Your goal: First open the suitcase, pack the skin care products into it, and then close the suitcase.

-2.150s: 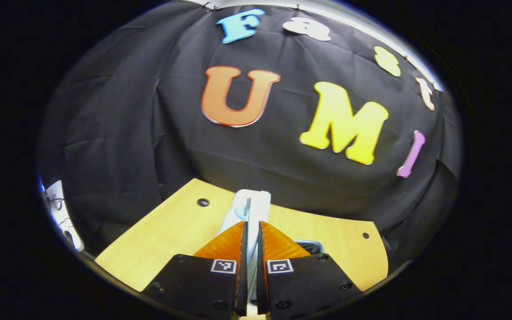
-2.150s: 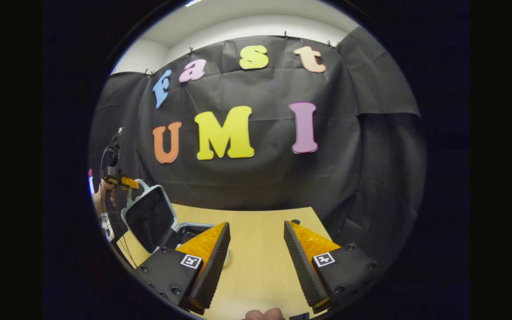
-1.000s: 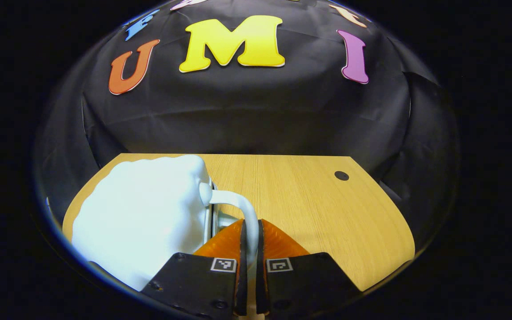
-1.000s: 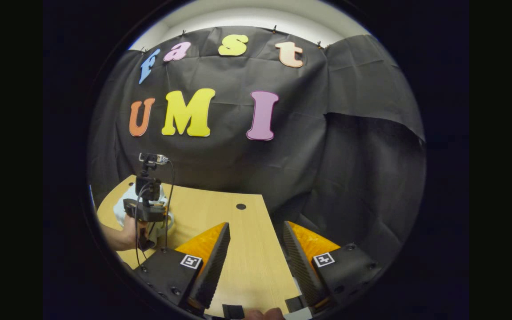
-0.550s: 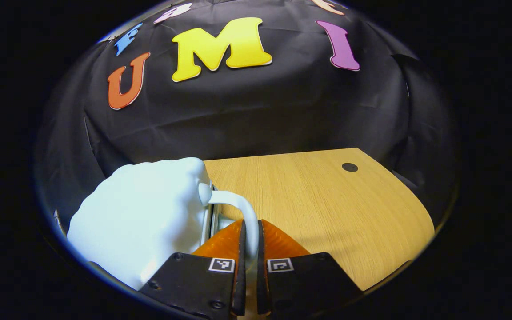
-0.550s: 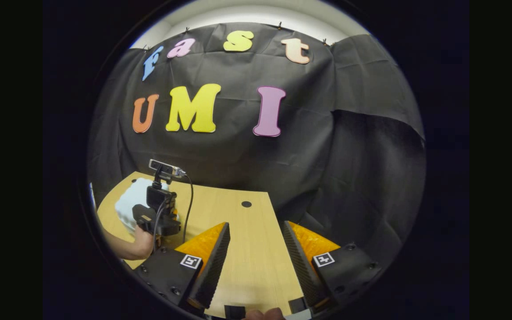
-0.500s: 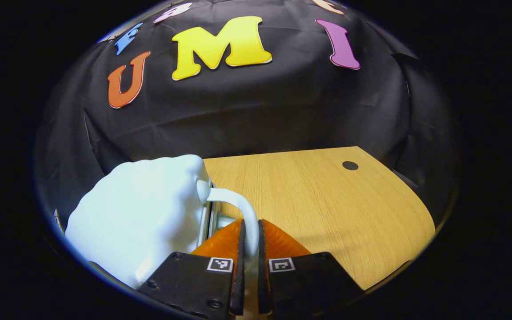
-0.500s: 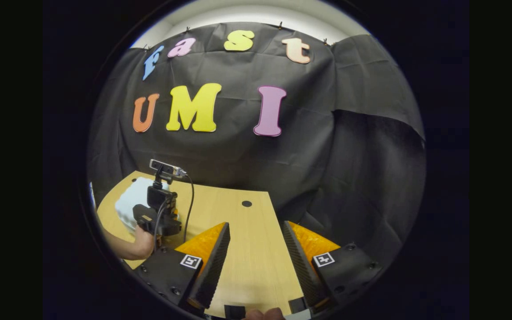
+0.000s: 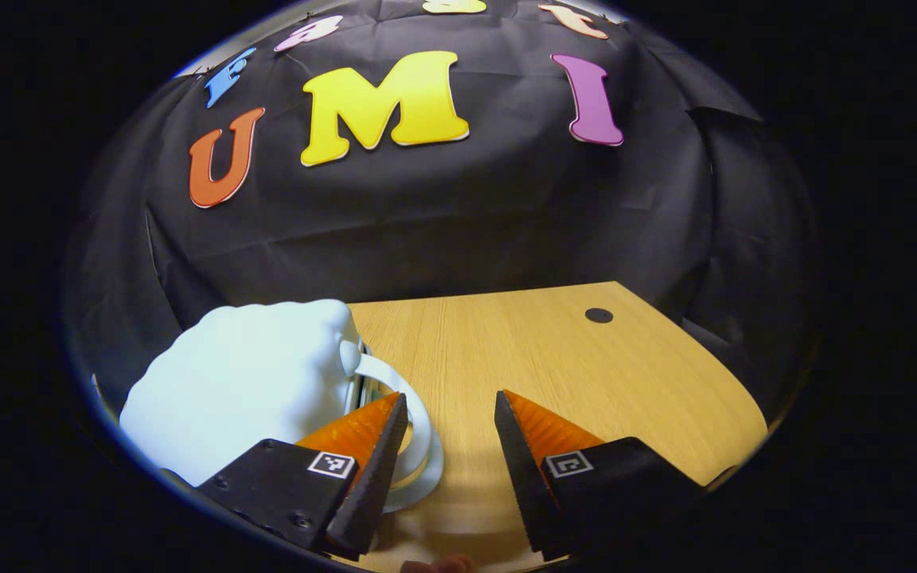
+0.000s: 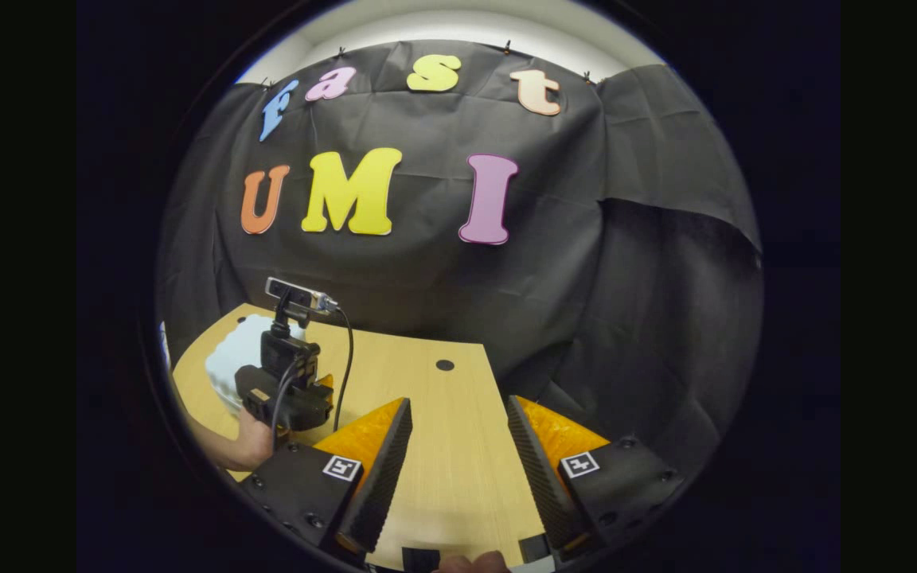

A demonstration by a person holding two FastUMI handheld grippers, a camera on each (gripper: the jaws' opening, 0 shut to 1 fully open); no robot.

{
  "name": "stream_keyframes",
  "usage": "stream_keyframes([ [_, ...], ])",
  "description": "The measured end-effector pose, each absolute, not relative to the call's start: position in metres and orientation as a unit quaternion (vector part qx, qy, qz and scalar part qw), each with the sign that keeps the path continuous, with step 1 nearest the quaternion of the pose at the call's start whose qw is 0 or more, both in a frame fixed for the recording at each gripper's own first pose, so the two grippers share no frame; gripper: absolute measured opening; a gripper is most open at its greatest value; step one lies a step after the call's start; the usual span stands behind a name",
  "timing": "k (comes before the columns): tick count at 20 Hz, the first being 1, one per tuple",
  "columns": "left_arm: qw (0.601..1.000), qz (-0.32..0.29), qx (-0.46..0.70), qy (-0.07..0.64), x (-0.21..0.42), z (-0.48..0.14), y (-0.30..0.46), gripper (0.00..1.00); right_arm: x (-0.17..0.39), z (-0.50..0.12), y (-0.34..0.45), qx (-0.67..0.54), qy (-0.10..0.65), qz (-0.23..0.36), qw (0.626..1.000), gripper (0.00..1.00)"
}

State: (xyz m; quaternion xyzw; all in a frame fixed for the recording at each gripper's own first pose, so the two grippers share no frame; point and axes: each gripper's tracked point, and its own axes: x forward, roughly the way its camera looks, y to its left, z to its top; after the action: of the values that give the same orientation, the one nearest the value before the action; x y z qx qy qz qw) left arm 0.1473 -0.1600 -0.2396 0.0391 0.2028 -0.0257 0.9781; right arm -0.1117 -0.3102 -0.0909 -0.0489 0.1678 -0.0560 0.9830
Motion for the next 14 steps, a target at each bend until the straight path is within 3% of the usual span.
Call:
stream_keyframes([
  [1,0.981,-0.034,0.026,0.188,0.141,-0.219,-0.161,0.76,-0.108,-0.087,-0.305,-0.047,0.16,-0.054,0.985,0.73],
  [3,0.988,-0.046,0.005,0.146,0.128,-0.165,-0.155,0.84,-0.098,-0.075,-0.292,-0.039,0.138,-0.045,0.989,0.73],
  [4,0.991,-0.046,-0.001,0.124,0.122,-0.134,-0.147,0.93,-0.095,-0.068,-0.285,-0.034,0.125,-0.042,0.991,0.73],
  [6,0.996,-0.031,-0.007,0.081,0.11,-0.079,-0.118,0.99,-0.086,-0.05,-0.268,-0.025,0.099,-0.031,0.994,0.71],
  [11,0.999,-0.019,-0.024,0.027,0.069,0.005,-0.07,0.99,-0.072,0.006,-0.208,-0.015,0.016,0.002,1.0,0.72],
  [14,1.0,-0.008,-0.024,0.006,0.042,0.031,-0.045,0.99,-0.068,0.018,-0.181,0.003,0.003,0.006,1.0,0.73],
])
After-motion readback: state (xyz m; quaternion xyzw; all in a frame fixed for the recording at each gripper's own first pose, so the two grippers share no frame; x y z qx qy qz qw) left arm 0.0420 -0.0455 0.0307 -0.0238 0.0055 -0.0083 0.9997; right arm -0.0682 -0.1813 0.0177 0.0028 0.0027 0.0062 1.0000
